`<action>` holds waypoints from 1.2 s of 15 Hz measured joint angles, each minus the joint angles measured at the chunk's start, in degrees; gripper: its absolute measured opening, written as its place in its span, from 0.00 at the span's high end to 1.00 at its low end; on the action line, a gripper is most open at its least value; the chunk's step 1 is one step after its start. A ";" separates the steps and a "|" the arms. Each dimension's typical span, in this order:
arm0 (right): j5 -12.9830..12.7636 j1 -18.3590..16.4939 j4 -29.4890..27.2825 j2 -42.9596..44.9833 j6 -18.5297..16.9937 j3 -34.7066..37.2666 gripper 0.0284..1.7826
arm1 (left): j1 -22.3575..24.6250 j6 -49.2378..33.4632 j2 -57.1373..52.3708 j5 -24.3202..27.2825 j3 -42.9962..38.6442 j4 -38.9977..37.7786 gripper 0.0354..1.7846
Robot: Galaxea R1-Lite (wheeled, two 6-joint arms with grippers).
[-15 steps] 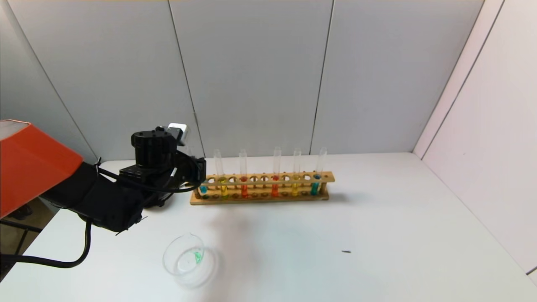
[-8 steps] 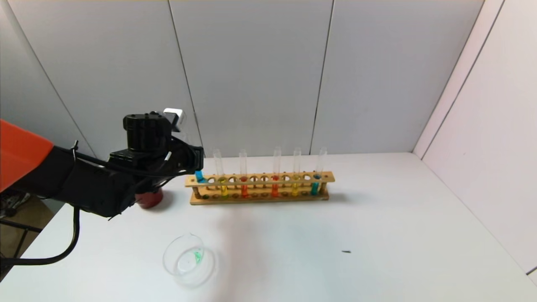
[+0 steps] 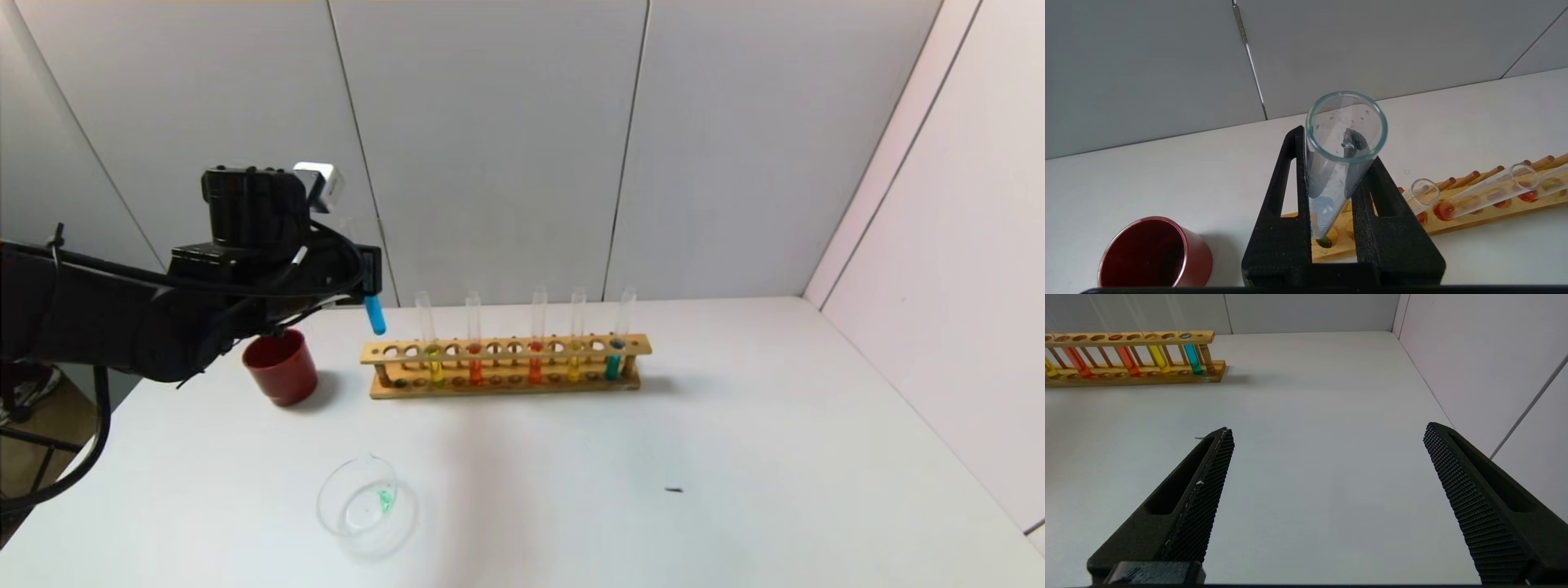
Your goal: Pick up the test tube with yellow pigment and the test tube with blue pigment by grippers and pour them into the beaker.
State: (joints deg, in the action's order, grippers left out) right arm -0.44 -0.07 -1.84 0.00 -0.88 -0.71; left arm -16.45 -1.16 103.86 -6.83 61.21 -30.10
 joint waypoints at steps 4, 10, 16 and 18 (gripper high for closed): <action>0.00 0.00 0.00 0.00 0.02 0.00 0.05 | -0.01 -0.02 -4.44 -1.07 1.13 7.31 0.83; 0.00 0.00 0.00 0.00 0.00 0.00 0.05 | 0.00 -0.02 -16.85 -2.38 -6.61 16.18 0.83; 0.00 0.00 0.00 0.00 0.00 0.00 0.05 | 0.13 1.65 -29.44 -3.17 -21.52 20.04 0.83; 0.00 -0.02 0.00 0.00 0.00 0.00 0.05 | 0.13 2.43 -32.09 -3.30 -25.99 20.21 0.83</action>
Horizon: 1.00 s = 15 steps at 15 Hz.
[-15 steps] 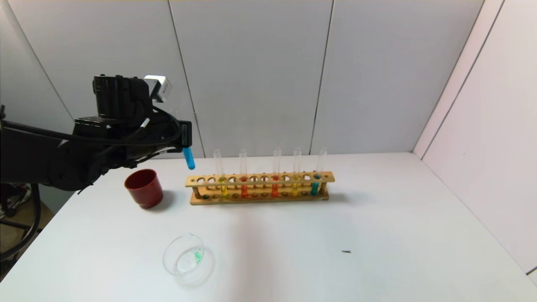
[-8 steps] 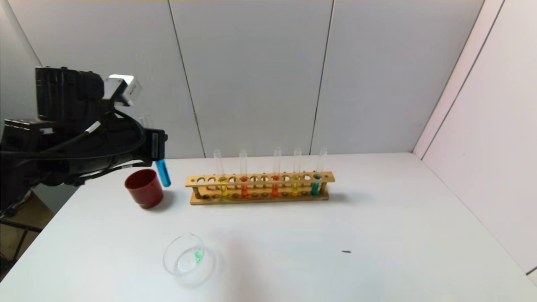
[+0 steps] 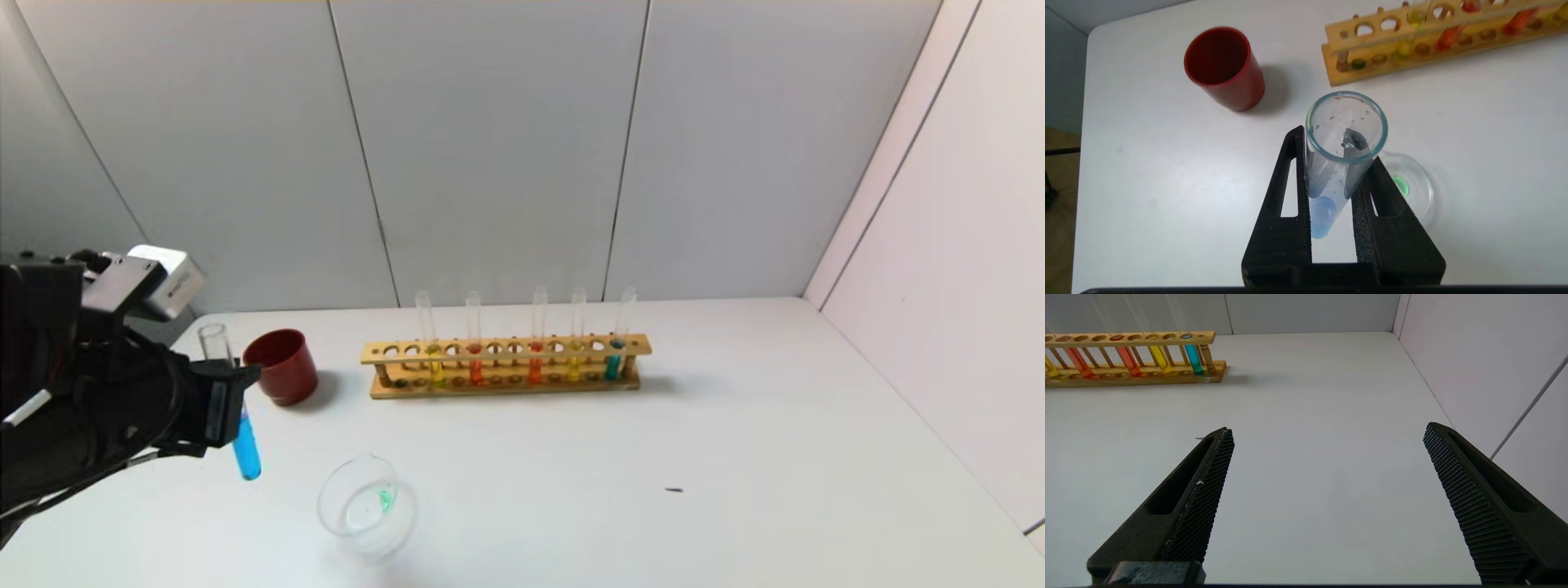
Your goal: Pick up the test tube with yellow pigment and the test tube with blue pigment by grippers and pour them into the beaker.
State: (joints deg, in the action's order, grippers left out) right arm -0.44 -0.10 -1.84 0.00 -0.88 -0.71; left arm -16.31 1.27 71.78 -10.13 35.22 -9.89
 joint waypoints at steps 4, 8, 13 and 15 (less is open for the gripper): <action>0.00 0.00 0.02 0.00 0.00 0.00 0.05 | 0.20 8.20 -1.63 -2.55 -6.84 -0.41 0.83; 0.00 0.02 0.00 0.00 0.00 0.00 0.05 | 0.16 11.19 1.49 -5.17 -7.52 -0.50 0.83; 0.00 0.02 -0.02 0.00 0.00 0.00 0.05 | -0.15 16.12 9.31 -9.11 -4.74 -0.56 0.83; -0.02 0.02 -0.02 0.00 0.00 0.00 0.05 | -0.72 17.42 12.64 -10.40 -3.39 -0.56 0.83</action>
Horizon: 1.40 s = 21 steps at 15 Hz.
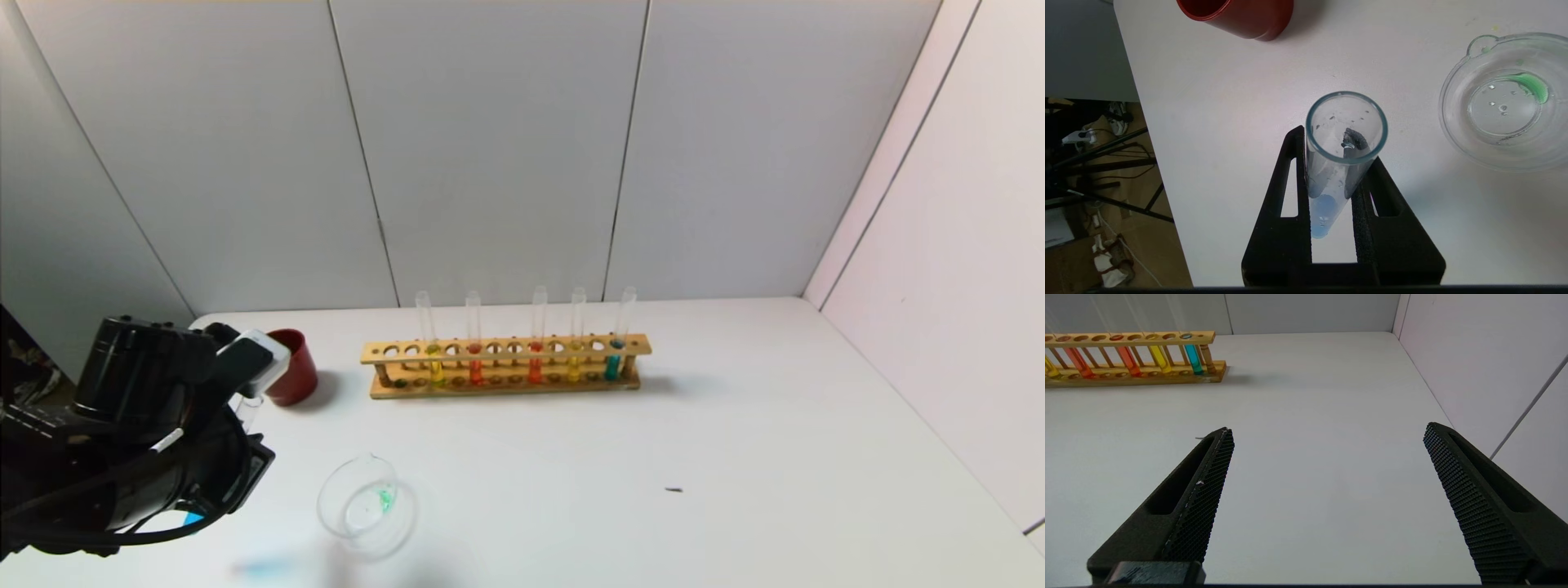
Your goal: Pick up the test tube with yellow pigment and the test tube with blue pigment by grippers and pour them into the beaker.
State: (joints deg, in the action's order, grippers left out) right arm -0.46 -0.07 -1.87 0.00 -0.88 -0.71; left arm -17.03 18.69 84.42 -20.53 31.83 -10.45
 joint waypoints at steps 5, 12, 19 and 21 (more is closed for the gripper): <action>0.02 0.00 0.02 0.00 0.00 0.00 0.05 | -3.85 3.46 6.62 -3.86 0.39 0.04 0.83; 0.02 0.00 0.02 0.00 0.00 0.00 0.05 | -10.34 5.89 14.23 -10.78 2.04 0.50 0.83; 0.02 0.02 0.00 0.00 0.00 0.00 0.05 | -14.25 8.48 18.49 -13.26 2.90 2.11 0.83; 0.02 0.02 0.02 0.00 0.00 0.00 0.05 | -15.37 8.57 18.64 -13.34 3.34 4.89 0.83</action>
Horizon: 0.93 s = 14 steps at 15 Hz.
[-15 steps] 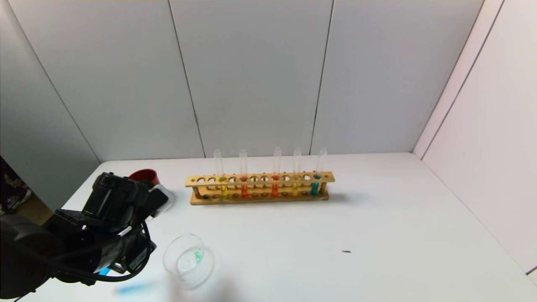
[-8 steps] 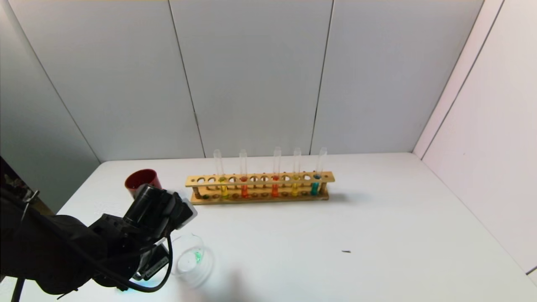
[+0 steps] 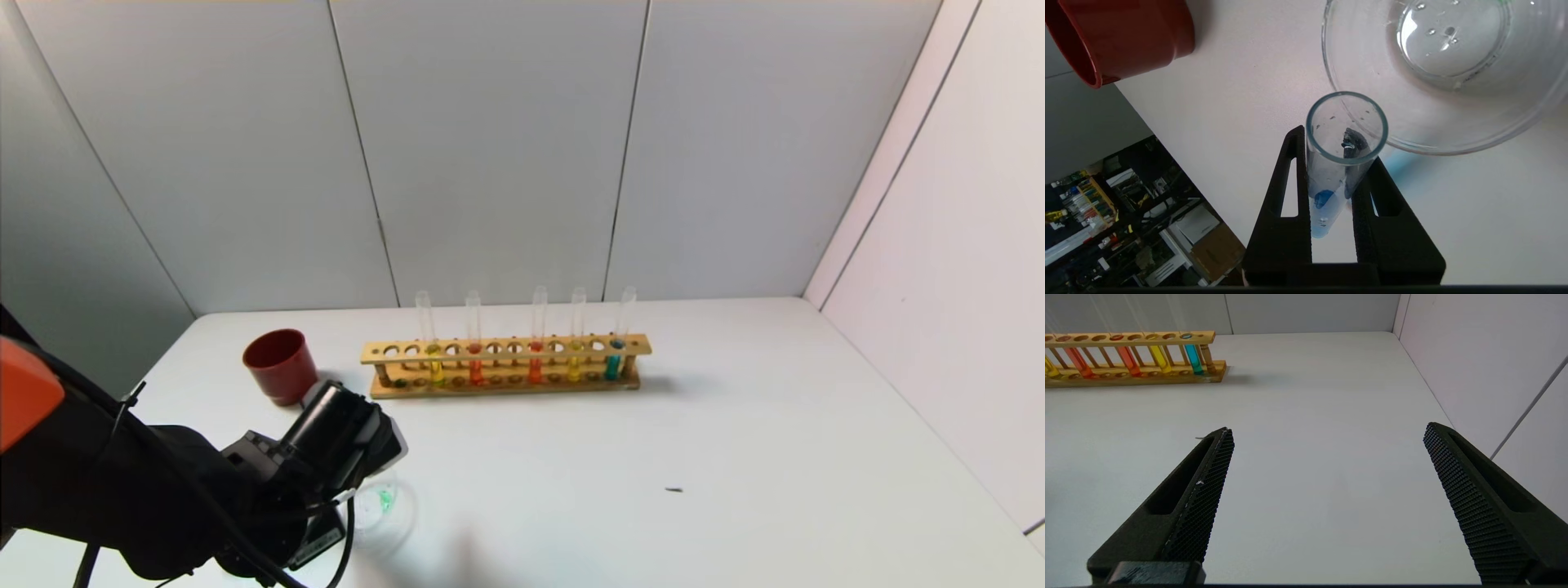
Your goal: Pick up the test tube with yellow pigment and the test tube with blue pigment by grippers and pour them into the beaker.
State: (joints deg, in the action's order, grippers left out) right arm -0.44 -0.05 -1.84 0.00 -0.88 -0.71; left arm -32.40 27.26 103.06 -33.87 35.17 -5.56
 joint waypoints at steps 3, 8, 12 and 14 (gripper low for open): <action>0.00 0.00 -0.02 0.00 0.00 0.00 0.05 | -1.50 0.72 -0.02 -2.62 0.88 3.44 0.83; 0.00 -0.02 0.00 0.00 0.00 0.00 0.05 | -1.85 1.12 -0.06 -2.88 4.46 11.23 0.83; 0.00 0.00 0.00 0.00 0.00 0.00 0.05 | -1.88 1.23 0.80 -2.90 6.78 15.14 0.83; 0.00 0.00 0.00 0.00 0.00 0.00 0.05 | -1.83 1.32 1.60 -2.90 7.08 16.14 0.83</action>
State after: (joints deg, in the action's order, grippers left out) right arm -0.44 -0.05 -1.84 0.00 -0.88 -0.71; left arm -34.23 28.57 104.66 -36.77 42.25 10.58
